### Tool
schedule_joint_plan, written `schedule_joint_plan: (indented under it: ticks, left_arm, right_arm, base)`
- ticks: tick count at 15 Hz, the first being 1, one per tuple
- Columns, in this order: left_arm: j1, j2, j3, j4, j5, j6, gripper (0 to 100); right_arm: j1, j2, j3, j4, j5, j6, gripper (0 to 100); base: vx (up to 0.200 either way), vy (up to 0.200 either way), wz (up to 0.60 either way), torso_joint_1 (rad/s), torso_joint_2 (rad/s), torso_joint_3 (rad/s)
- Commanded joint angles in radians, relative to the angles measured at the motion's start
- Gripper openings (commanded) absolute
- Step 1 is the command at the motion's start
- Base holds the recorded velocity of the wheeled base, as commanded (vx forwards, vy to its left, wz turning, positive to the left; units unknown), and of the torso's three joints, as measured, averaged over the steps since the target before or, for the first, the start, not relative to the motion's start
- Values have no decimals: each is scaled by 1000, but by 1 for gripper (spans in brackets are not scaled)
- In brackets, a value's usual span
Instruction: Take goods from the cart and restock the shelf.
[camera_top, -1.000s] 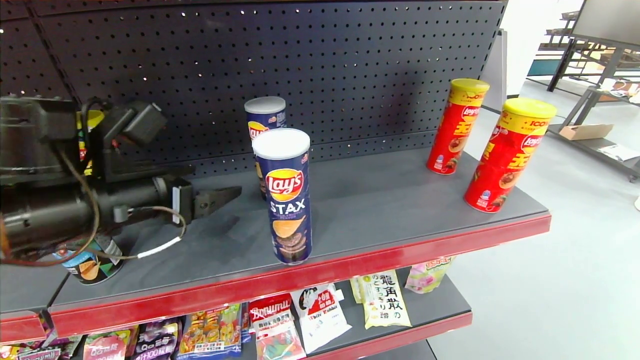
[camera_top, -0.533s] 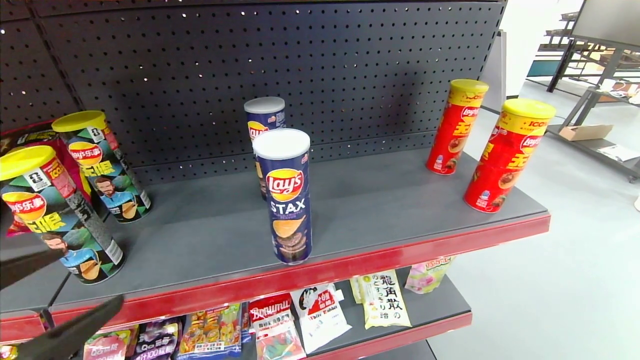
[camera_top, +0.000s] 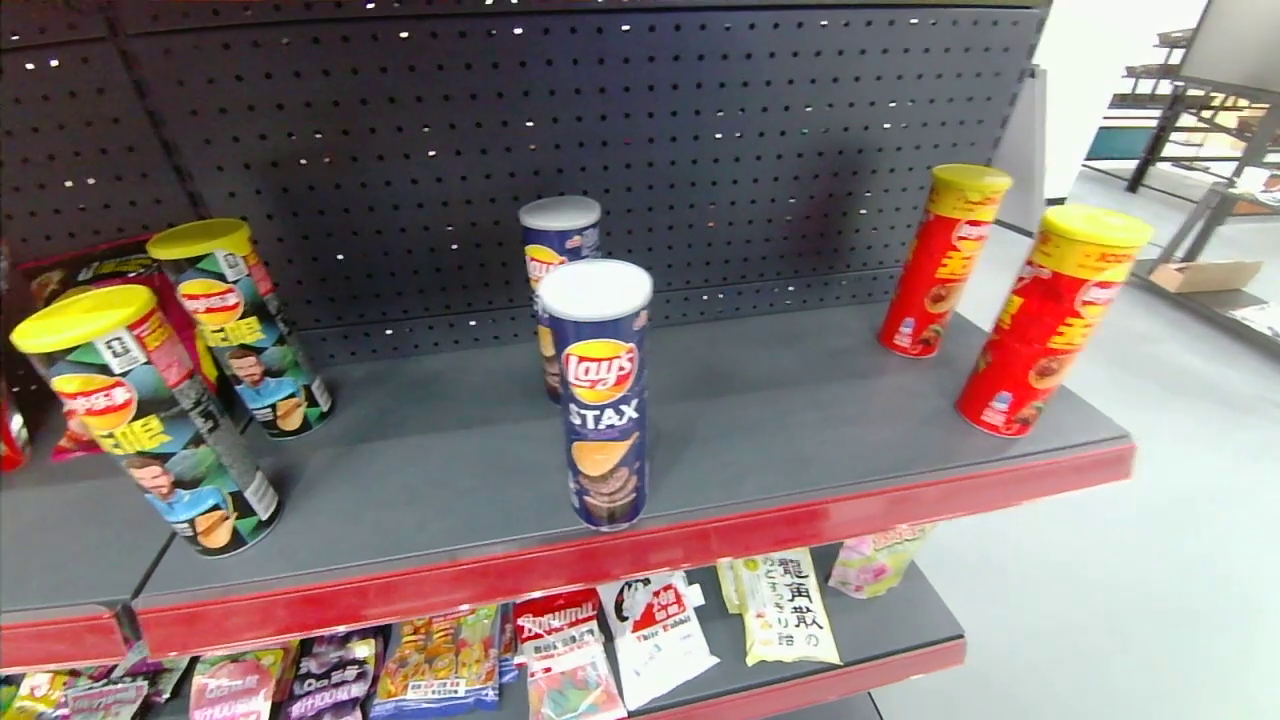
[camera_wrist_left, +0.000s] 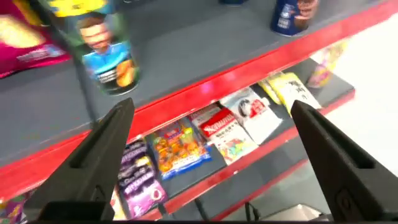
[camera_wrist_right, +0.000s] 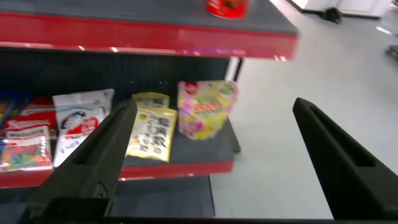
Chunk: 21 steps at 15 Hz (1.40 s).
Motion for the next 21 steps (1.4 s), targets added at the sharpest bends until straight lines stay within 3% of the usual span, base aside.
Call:
schedule_joint_plan:
  ticks: [1,4,9,10,12,13,14,15,17,18,19,20,21]
  left_arm:
    - [-1,-30,13,0,-2,2,100]
    - [-2,-44,26,0,-4,2,100]
    - [10,-240,170,3,26,3,100]
    - [33,-222,164,3,79,-1,100]
    - [39,-202,167,3,251,-9,100]
    - [41,-202,168,3,285,-20,100]
    - [46,-196,167,4,357,-44,100]
    - [78,-173,168,4,403,-52,100]
    - [291,-114,173,3,406,-96,100]
    - [377,-131,191,4,391,-96,100]
    - [388,-199,253,-16,306,-101,100]
    - [388,-194,311,-135,207,-119,100]
    - [388,-193,325,-186,173,-121,100]
  right_arm:
    - [-1,2,0,-1,1,-2,100]
    - [-1,0,0,-1,1,-2,100]
    - [-1,0,0,-3,4,0,100]
    - [-1,2,0,-3,4,1,100]
    - [-1,0,0,-3,6,1,100]
    - [-1,0,0,-3,6,1,100]
    - [-1,0,0,-4,4,1,100]
    - [-1,0,0,-4,6,3,100]
    - [-1,0,-2,-1,10,18,100]
    - [-1,0,-2,-1,27,23,100]
    - [-1,0,-2,-1,35,24,100]
    - [-1,0,-2,1,36,33,100]
    - [-1,0,-2,1,36,37,100]
  base:
    - [0,0,600,12,-2,-2]
    - [0,0,600,4,1,4]
    - [0,0,0,0,0,0]
    - [0,0,0,0,0,0]
    - [0,0,0,0,0,0]
    - [0,0,0,0,0,0]
    - [0,0,0,0,0,0]
    - [0,0,0,0,0,0]
    - [0,0,0,0,0,0]
    - [0,0,0,0,0,0]
    - [0,0,0,0,0,0]
    - [0,0,0,0,0,0]
    - [0,0,0,0,0,0]
